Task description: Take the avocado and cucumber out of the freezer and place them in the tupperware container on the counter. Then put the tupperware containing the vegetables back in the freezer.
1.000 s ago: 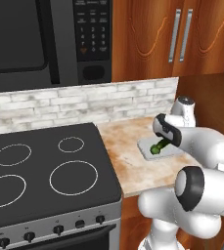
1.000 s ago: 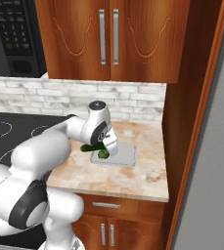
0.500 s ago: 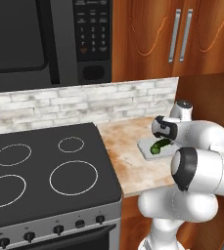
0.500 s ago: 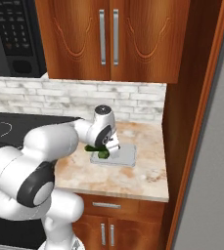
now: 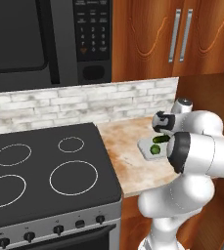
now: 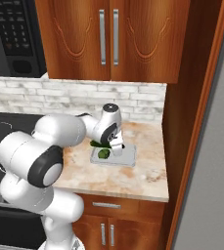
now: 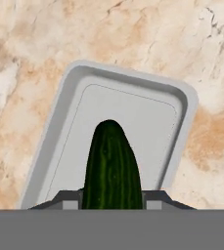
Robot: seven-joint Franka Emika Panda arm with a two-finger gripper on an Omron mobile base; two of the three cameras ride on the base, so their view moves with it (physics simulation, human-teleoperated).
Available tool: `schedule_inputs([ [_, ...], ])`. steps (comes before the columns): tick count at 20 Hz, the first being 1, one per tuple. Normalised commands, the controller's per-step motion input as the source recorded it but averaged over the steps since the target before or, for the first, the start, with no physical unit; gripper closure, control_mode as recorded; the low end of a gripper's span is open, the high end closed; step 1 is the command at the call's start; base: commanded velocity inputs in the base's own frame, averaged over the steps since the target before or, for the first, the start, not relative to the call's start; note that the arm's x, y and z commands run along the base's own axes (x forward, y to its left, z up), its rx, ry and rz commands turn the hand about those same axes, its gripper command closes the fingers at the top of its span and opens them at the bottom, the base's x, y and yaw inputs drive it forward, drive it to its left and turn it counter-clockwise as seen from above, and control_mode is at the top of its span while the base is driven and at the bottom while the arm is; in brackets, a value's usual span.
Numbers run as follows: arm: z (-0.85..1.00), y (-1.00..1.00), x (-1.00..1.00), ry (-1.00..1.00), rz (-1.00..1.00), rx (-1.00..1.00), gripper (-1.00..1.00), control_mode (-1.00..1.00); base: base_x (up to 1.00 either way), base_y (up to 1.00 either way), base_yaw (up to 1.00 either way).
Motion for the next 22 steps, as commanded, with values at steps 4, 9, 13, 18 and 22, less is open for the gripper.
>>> schedule_inputs([
  [4, -0.23, -0.02, 0.01, 0.03, -0.10, 0.05, 1.00, -1.00, 0.00, 0.00, 0.00],
  [9, -0.31, 0.00, 0.00, 0.02, -0.09, 0.04, 1.00, -1.00, 0.00, 0.00, 0.00],
  [13, -0.29, 0.00, 0.04, 0.02, -0.07, 0.03, 1.00, -1.00, 0.00, 0.00, 0.00],
  [18, -0.20, 0.00, 0.11, 0.01, -0.05, 0.03, 1.00, -1.00, 0.00, 0.00, 0.00],
  [22, -0.12, 0.00, 0.12, 0.00, -0.04, 0.02, -1.00, -1.00, 0.00, 0.00, 0.00],
])
